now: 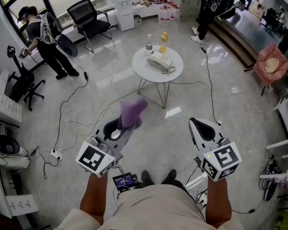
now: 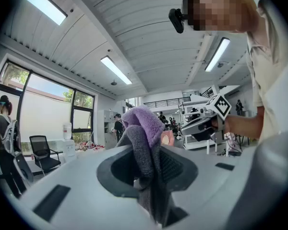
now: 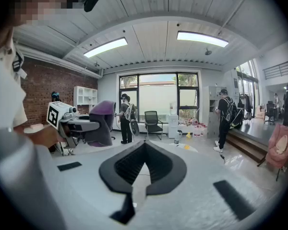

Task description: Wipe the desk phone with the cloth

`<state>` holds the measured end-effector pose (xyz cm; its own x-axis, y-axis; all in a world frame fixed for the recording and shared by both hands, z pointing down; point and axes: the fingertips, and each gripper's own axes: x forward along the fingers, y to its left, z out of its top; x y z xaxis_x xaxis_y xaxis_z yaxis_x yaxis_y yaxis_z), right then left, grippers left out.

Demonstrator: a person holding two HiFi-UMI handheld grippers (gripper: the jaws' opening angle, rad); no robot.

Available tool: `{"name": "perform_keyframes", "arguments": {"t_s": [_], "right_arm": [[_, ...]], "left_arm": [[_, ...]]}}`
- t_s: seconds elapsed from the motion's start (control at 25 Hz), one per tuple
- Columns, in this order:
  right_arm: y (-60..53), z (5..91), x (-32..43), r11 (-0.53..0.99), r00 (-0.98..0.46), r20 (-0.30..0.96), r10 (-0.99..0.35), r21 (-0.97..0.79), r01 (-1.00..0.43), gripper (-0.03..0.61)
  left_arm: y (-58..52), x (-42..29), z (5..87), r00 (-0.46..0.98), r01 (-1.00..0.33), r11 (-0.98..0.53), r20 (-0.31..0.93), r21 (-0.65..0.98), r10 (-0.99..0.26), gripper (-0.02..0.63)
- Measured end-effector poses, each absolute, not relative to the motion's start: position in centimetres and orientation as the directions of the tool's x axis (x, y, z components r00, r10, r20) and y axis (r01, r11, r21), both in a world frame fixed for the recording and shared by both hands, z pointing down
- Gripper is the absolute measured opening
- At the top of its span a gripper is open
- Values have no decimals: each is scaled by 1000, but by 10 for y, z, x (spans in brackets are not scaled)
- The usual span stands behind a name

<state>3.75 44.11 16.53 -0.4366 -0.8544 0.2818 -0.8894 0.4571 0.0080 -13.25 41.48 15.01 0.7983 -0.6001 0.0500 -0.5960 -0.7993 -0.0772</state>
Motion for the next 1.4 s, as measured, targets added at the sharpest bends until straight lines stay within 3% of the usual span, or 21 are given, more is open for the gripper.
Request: {"name": "perform_keyframes", "arguments": {"t_s": [0.92,1.4], "right_arm": [[392,174,25,437,-430,261,-864,-33,-899,-8],[310,193,74,498,-497,237,-835,-58,-865,-8]], "left_arm": [[371,-152,159,799,-596,-800,55,-67,-599,91],[312,-117,174,733,-669,-740,102,-75,-673,91]]}}
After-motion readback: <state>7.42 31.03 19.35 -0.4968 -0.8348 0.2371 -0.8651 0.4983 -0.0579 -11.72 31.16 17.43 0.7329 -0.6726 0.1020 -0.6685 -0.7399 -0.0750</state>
